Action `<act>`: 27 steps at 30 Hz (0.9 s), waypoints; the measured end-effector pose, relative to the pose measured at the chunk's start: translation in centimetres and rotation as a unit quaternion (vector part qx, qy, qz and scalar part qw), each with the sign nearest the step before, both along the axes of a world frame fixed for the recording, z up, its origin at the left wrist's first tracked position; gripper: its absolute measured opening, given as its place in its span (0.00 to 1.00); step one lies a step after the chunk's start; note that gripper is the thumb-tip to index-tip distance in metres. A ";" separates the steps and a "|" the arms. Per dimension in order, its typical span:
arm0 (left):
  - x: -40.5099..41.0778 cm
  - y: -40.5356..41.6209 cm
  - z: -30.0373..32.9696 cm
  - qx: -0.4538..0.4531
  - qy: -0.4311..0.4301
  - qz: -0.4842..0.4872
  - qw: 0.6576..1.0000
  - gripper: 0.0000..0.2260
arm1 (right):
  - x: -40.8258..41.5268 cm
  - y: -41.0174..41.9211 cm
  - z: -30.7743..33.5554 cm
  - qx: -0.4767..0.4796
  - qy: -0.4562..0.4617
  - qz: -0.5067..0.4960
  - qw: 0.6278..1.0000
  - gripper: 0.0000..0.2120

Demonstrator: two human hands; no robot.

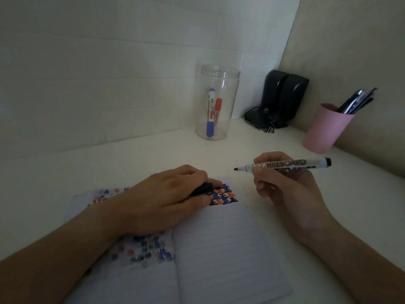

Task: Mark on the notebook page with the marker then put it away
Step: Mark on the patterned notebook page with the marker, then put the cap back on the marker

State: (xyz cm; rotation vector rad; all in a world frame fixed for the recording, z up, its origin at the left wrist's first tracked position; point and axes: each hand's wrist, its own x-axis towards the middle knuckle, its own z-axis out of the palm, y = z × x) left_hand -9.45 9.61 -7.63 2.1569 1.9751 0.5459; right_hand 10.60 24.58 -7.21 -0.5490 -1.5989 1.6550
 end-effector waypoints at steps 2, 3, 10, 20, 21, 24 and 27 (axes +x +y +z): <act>0.1 -0.1 0.1 0.005 -0.045 0.004 0.999 0.21 | 0.0 0.0 0.0 -0.039 0.010 0.007 0.999 0.04; 0.1 -0.2 0.1 0.013 -0.059 0.011 0.998 0.21 | 0.0 0.1 0.0 -0.055 0.009 0.009 0.998 0.05; -0.1 -0.4 0.1 0.122 0.054 0.085 0.987 0.19 | 0.0 0.2 0.0 -0.094 0.005 0.013 0.995 0.09; -0.3 -0.7 1.0 0.262 0.011 0.128 0.957 0.14 | 0.2 0.1 0.3 -0.114 0.068 0.056 0.990 0.12; -0.2 -0.7 1.0 0.260 0.000 0.136 0.956 0.15 | 0.2 0.0 0.4 -0.119 0.074 0.063 0.988 0.12; -0.1 -0.7 1.1 0.258 -0.019 0.138 0.956 0.12 | 0.2 -0.2 0.5 -0.114 0.073 0.070 0.988 0.12; 0.1 -0.6 1.2 0.263 -0.015 0.129 0.956 0.09 | 0.1 -0.4 0.5 -0.101 0.059 0.071 0.991 0.12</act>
